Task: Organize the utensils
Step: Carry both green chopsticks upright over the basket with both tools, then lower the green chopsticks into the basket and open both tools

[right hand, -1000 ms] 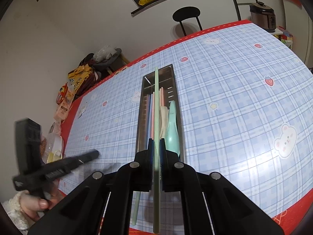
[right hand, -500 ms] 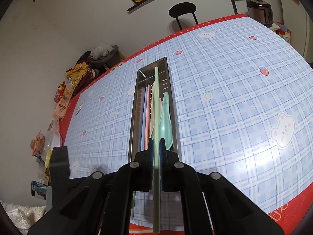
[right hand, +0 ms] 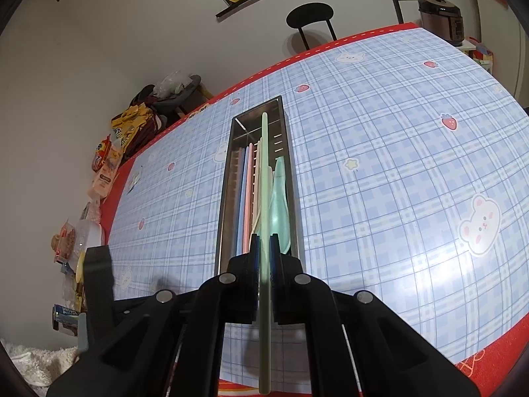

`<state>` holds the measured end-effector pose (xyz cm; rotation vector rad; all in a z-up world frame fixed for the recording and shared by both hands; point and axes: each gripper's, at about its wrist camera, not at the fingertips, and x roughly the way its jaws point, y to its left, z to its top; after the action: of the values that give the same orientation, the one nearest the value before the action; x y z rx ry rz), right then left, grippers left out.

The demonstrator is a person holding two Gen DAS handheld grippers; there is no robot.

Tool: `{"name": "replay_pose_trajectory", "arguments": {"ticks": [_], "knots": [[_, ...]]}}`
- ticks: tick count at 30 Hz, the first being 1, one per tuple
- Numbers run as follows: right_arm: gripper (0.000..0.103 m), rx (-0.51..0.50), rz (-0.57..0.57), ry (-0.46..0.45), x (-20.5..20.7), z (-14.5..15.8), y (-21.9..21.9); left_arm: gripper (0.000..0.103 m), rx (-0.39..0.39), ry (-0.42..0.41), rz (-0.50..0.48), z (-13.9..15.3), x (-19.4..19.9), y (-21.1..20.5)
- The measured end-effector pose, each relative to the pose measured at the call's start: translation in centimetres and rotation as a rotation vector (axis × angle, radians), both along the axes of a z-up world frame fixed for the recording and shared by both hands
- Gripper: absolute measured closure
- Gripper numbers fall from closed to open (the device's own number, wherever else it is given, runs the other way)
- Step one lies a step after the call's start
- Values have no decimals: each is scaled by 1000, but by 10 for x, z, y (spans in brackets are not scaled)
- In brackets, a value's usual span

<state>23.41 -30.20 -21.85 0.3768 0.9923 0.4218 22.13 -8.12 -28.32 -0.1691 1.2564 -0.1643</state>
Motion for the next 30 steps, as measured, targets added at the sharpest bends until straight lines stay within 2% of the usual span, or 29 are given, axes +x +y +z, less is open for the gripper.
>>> {"name": "replay_pose_trajectory", "arguments": {"ticks": [7,11,17,21,30], "knots": [[97,10,18,11,10,-4,9,93,-131,-24,185,28,-4,53],[97,15,29,23,18,-7,15,93,-197,-59,217,47,6,58],[97,14,42,27,34,-8,26,93,-324,-85,228,63,39,38],[97,8,46,26,44,-10,31,93,-336,-112,200,70,58,21],[97,9,42,47,69,-22,44,93,-369,-45,227,46,96,15]]}}
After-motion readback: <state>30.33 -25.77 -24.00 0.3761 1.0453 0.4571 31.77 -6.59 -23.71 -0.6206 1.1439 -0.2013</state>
